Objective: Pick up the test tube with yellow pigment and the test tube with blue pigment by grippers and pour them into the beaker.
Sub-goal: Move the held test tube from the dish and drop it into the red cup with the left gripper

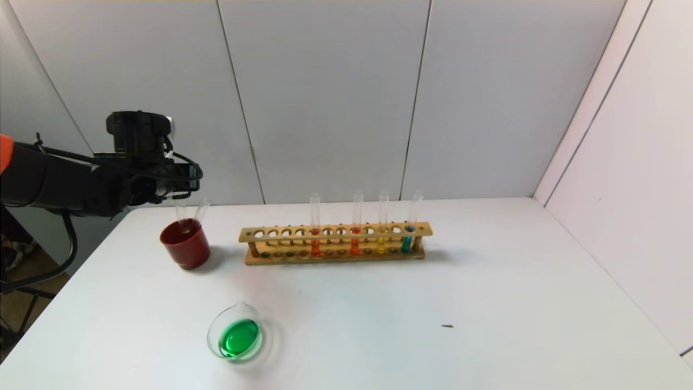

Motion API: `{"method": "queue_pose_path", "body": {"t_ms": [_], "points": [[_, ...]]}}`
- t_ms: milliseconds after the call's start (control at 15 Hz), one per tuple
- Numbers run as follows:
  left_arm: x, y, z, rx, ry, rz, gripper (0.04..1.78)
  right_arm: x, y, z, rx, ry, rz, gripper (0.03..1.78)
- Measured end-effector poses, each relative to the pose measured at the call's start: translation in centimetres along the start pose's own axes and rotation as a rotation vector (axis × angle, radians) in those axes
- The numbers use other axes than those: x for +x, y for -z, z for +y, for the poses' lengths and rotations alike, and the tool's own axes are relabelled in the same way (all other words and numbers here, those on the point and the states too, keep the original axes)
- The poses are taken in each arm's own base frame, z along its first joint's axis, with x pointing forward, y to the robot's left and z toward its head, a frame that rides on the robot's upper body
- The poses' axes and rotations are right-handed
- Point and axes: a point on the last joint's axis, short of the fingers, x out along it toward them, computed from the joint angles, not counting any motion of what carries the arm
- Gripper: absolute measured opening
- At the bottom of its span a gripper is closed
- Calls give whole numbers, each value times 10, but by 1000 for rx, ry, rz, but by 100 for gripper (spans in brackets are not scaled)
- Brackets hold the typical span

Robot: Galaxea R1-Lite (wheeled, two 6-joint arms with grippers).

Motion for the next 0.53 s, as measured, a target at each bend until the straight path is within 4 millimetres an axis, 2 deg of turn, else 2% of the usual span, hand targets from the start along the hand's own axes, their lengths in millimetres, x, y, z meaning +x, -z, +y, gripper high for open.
{"method": "queue_pose_path", "body": {"t_ms": [533], "points": [[3,29,6,5,-9,33,32,0,0,0,0,0,0,170]]}}
